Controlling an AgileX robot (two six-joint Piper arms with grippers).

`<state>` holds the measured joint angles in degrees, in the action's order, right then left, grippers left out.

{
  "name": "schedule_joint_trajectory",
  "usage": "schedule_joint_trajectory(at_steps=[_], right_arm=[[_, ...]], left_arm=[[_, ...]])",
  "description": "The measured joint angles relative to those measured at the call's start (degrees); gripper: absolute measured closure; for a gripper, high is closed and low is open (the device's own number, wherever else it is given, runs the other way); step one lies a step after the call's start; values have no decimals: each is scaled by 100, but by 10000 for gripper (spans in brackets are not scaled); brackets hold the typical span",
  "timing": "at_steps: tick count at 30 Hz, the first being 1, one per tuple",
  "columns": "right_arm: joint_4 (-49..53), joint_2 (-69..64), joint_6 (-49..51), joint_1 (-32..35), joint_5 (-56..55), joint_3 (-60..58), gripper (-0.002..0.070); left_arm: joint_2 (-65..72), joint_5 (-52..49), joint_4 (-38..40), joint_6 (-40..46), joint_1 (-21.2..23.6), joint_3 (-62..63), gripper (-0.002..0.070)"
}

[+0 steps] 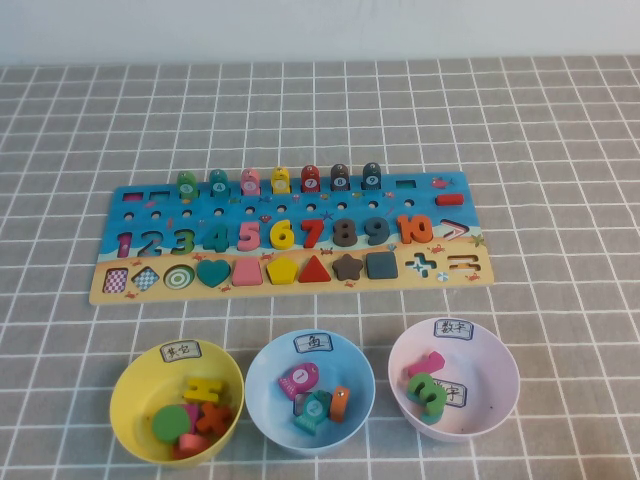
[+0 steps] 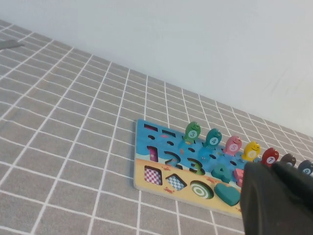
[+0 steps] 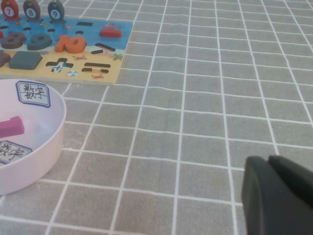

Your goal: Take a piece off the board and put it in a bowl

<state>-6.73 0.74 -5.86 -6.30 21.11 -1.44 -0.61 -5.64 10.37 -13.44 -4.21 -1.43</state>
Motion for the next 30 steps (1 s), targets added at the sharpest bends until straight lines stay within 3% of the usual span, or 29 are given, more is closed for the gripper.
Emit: schedule_joint_trajectory(at_steps=[7, 16, 24, 30], right_arm=[[0, 0, 0, 0, 0, 0, 694], [0, 0, 0, 0, 0, 0, 694], [0, 0, 0, 0, 0, 0, 694], [0, 0, 0, 0, 0, 0, 694]], left_arm=[[128, -209, 194, -189, 0, 80, 680], [1981, -1648, 254, -143, 0, 1911, 680], [4197, -2956, 180, 1190, 0, 3679, 680], [5894, -3648, 122, 1596, 0, 4906, 680]])
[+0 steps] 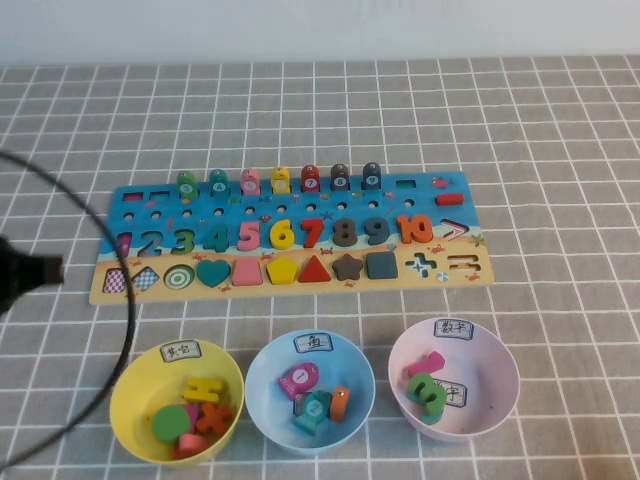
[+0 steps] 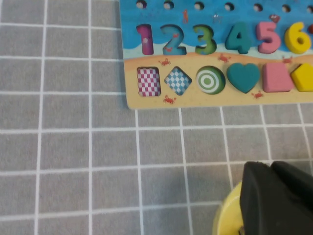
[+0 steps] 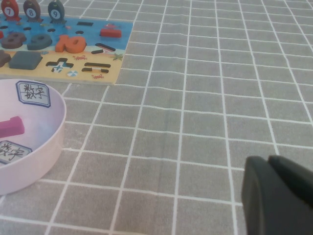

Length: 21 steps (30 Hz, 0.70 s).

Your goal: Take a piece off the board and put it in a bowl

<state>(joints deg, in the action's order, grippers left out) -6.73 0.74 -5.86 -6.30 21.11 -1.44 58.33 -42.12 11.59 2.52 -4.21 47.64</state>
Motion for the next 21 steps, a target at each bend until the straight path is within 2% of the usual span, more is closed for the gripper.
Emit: schedule_joint_trajectory(at_steps=[14, 21], right_arm=[[0, 0, 0, 0, 0, 0, 694], [0, 0, 0, 0, 0, 0, 694]], left_arm=[[3268, -1150, -59, 300, -5, 3031, 680], [4616, -1568, -71, 300, -285, 4666, 680]])
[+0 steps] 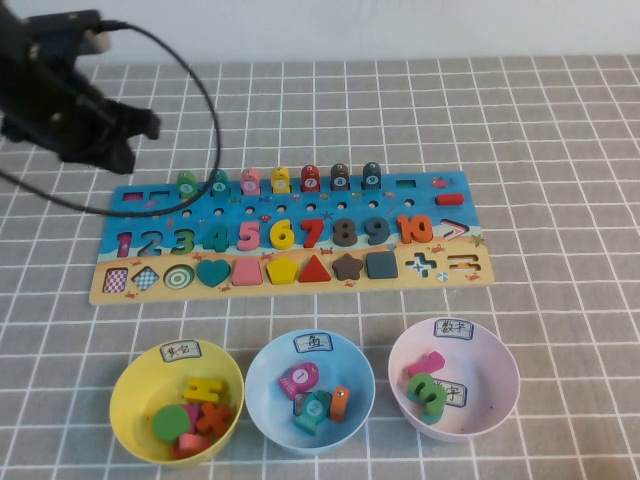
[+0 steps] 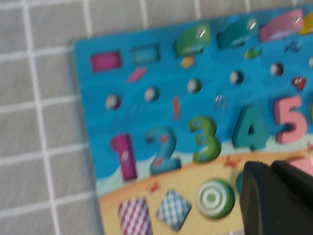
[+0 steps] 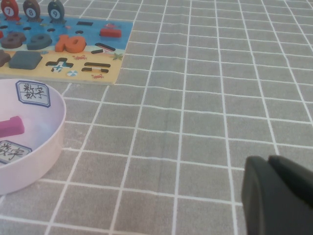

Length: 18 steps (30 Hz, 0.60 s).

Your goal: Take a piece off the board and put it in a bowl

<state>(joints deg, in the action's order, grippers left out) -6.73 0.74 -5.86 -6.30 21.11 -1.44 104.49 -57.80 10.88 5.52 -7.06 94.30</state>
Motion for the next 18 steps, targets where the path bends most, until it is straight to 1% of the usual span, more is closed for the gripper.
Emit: schedule_joint_trajectory(at_steps=[7, 11, 13, 18], right_arm=[[0, 0, 0, 0, 0, 0, 694], [0, 0, 0, 0, 0, 0, 694], [0, 0, 0, 0, 0, 0, 694], [0, 0, 0, 0, 0, 0, 694]], left_arm=[[1116, -426, -448, -85, -539, 1400, 680], [1609, -721, -451, -85, -616, 2042, 670], [1854, -964, -451, -85, -616, 2373, 626], [2224, -1125, -451, -109, -616, 2773, 434]])
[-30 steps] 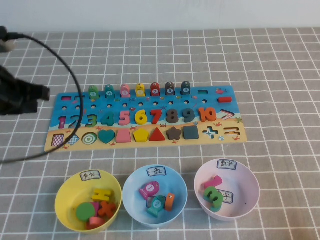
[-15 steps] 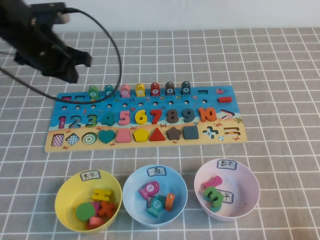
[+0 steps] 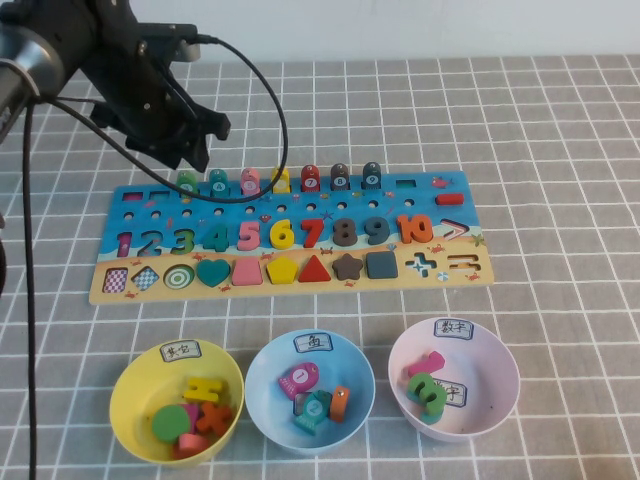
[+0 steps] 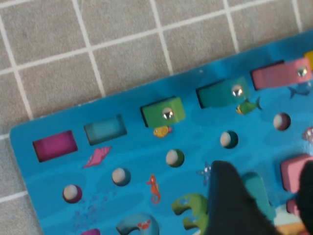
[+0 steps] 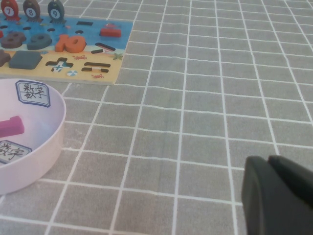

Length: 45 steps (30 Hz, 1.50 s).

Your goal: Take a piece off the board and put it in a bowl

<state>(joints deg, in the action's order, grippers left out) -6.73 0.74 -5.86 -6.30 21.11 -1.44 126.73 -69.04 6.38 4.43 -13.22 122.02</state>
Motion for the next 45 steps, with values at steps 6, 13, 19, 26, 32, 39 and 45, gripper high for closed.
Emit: schedule_joint_trajectory(at_steps=[6, 13, 19, 26, 32, 39, 45], right_arm=[[0, 0, 0, 0, 0, 0, 694], [0, 0, 0, 0, 0, 0, 694], [0, 0, 0, 0, 0, 0, 694], [0, 0, 0, 0, 0, 0, 694], [0, 0, 0, 0, 0, 0, 694], [0, 0, 0, 0, 0, 0, 694], [0, 0, 0, 0, 0, 0, 694]], left_arm=[[42, 148, -52, -292, 19, 13, 360], [218, 168, -52, -517, 198, 58, 353], [396, 317, -52, -531, 227, 58, 353], [461, 587, 77, -549, 236, 58, 353], [607, 612, 52, -549, 236, 58, 353], [716, 622, -43, -549, 236, 58, 353], [798, 756, -43, -535, 236, 58, 353]])
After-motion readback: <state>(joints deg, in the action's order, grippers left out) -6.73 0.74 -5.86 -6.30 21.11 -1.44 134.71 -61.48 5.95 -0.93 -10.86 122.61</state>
